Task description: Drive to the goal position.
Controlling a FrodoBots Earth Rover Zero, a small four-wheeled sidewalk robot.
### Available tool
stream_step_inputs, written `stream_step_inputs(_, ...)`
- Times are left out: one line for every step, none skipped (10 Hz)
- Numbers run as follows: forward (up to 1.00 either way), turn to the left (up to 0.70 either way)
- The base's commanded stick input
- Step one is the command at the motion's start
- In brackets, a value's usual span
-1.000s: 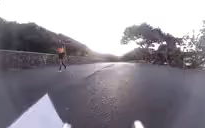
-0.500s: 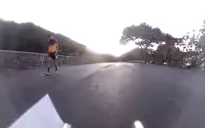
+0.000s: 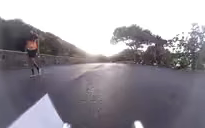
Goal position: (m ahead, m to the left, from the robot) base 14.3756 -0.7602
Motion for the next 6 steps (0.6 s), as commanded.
stream_step_inputs(0.50, -0.50)
stream_step_inputs(0.50, -0.50)
stream_step_inputs(0.50, -0.50)
stream_step_inputs(0.50, -0.50)
stream_step_inputs(0.50, -0.21)
stream_step_inputs(0.50, 0.00)
